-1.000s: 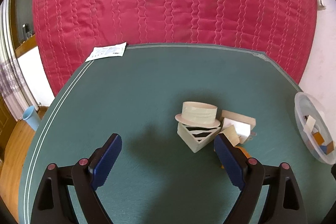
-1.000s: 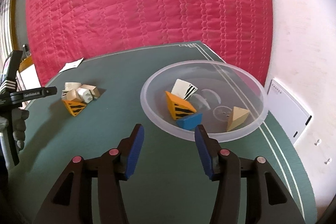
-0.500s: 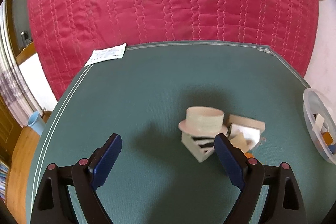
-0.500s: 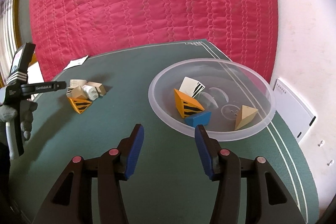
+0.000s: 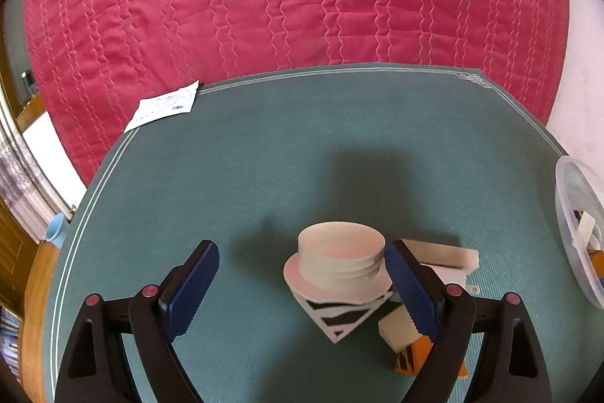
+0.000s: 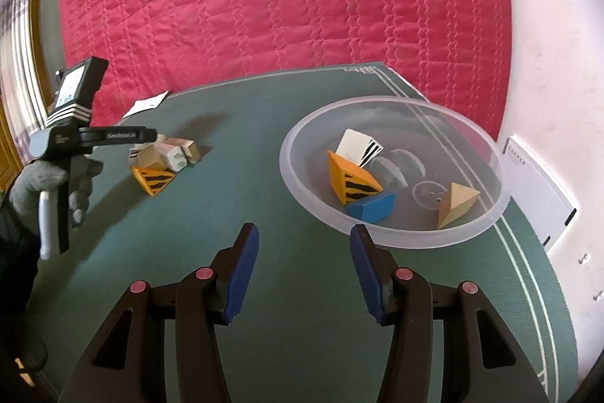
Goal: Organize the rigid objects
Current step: 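Move the left tool to the white brimmed cylinder and grasp it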
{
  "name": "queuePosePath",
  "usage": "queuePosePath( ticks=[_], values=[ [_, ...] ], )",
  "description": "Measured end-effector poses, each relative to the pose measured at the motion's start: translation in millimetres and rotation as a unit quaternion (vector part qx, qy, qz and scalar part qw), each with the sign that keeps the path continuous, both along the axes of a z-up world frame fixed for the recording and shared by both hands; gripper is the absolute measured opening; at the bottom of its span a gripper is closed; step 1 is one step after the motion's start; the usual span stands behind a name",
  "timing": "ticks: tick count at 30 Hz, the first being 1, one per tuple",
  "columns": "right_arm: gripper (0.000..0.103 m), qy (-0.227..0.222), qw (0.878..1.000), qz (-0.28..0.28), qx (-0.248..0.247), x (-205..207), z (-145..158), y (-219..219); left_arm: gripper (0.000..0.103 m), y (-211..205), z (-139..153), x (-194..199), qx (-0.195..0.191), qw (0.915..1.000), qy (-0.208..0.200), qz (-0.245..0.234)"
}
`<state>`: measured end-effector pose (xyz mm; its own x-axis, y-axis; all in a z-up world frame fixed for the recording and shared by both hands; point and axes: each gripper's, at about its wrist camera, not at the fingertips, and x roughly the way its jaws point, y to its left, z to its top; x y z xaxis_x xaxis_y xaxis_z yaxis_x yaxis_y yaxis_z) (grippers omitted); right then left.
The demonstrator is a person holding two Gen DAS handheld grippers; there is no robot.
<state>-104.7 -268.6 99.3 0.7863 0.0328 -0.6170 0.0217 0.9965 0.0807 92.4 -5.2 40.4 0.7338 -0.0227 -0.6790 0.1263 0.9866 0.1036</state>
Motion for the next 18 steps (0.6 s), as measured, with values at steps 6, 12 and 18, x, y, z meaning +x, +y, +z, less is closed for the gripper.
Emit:
queuePosePath(
  ticks=[6,12,18],
  values=[
    [0.052,0.018,1.000,0.015,0.016,6.1,-5.5,5.6,0.083,-5.7,-6.1,8.0,0.001,0.9998,0.011,-0.015],
    [0.052,0.033,0.999,0.031,0.028,13.2,-10.8,16.9,0.055,-3.3,-9.1,14.2,-0.021,0.9991,0.025,-0.026],
    [0.052,0.050,0.997,0.050,0.045,22.7,-15.2,30.8,0.052,8.0,-6.7,12.1,-0.044,0.9986,0.022,-0.023]
  ],
)
